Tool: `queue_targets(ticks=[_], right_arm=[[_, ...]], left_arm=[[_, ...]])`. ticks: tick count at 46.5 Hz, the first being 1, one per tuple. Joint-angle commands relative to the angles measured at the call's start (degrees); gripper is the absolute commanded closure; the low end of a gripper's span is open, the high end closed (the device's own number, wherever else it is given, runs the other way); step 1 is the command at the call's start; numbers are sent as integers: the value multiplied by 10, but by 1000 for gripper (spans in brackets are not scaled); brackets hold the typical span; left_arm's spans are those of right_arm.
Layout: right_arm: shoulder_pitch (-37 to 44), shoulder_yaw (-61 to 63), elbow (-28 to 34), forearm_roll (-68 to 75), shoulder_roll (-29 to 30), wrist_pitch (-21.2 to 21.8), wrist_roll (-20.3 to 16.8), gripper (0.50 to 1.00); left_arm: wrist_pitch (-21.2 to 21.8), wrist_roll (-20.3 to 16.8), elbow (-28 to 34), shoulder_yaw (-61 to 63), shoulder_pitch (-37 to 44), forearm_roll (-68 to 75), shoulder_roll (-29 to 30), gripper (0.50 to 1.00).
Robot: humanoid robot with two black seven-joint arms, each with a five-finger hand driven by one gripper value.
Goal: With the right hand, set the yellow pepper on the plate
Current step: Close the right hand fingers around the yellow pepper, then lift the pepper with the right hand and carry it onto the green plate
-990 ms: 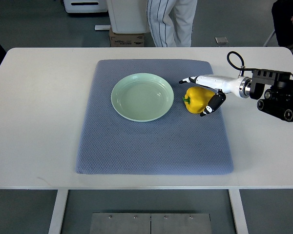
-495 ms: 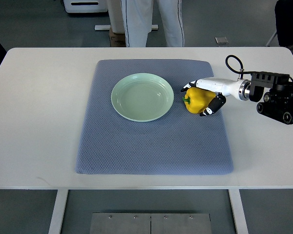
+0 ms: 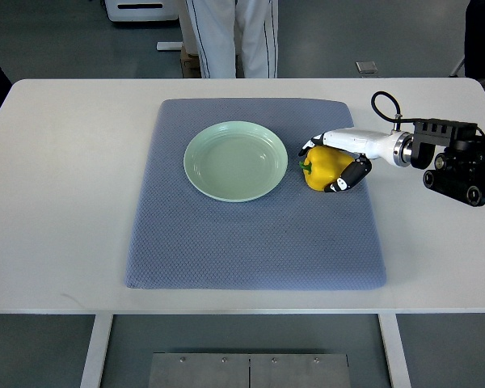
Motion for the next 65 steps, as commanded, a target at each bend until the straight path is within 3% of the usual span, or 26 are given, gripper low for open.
queue_targets(ticks=[1, 6, 12, 57, 65], right_arm=[[1, 0, 1, 0, 0, 0, 0, 1000], [1, 1, 0, 0, 0, -1, 4, 1000], [-19, 8, -60, 13, 34, -22, -14, 1000], [57, 9, -58, 18, 46, -18, -4, 1000], [54, 9, -59, 20, 76, -18, -5, 1000]], left_arm=[[0, 0, 0, 0, 0, 0, 0, 500], [0, 0, 0, 0, 0, 0, 0, 500], [0, 0, 0, 0, 0, 0, 0, 500], [0, 0, 0, 0, 0, 0, 0, 500], [0, 0, 0, 0, 0, 0, 0, 500]])
